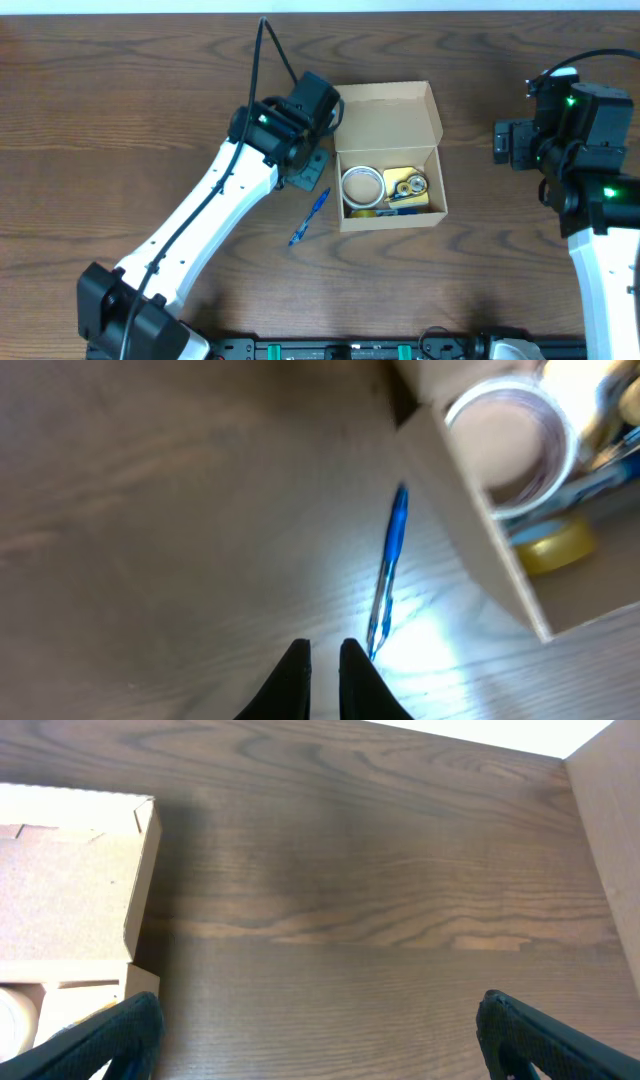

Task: Pack container

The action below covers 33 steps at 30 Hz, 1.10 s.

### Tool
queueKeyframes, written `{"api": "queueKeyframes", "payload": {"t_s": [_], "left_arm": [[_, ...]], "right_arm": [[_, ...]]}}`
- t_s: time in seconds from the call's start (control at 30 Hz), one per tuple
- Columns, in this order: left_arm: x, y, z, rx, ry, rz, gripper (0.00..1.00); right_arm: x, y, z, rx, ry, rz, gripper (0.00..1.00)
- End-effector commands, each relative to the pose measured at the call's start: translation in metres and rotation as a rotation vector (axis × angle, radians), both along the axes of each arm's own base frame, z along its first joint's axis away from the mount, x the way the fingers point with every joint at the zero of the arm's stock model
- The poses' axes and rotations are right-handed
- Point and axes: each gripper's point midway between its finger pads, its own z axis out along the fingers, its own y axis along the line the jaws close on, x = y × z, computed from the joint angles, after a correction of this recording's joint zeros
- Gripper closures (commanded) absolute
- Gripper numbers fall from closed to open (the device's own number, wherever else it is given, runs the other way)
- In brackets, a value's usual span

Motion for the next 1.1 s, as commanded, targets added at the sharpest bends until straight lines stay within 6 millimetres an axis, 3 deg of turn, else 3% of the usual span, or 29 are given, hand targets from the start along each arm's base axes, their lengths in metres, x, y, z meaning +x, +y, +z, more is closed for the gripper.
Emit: {"api": "queueKeyframes", "payload": {"t_s": [0.0, 0.17, 0.37, 0.6, 0.83, 1.07], "left_arm": [[-0.014, 0.008, -0.029, 0.021, 0.065, 0.050, 0.89], [-0.034, 0.007, -0.077, -0.014, 0.143, 0.066, 0.87], [-0.049, 0.001, -0.113, -0.083, 0.183, 0.067, 0.79], [-0.055, -0.007, -0.121, -0.112, 0.192, 0.046, 0.70], [-0.076, -0.028, -0.144, -0.157, 0.183, -0.090, 0.60], [-0.080, -0.025, -0.150, -0.146, 0.187, -0.149, 0.59]], "right_arm": [[-0.001, -0.002, 0.000, 0.017, -0.004, -0.018, 0.01], [-0.001, -0.002, 0.000, 0.020, -0.005, -0.021, 0.01], [-0.001, -0.001, 0.000, 0.022, -0.004, -0.018, 0.01], [-0.002, -0.001, -0.001, 0.023, 0.003, -0.018, 0.01], [-0.002, 0.003, -0.002, 0.045, 0.006, -0.003, 0.01], [-0.005, 0.008, -0.004, 0.065, 0.014, 0.017, 0.01]]}}
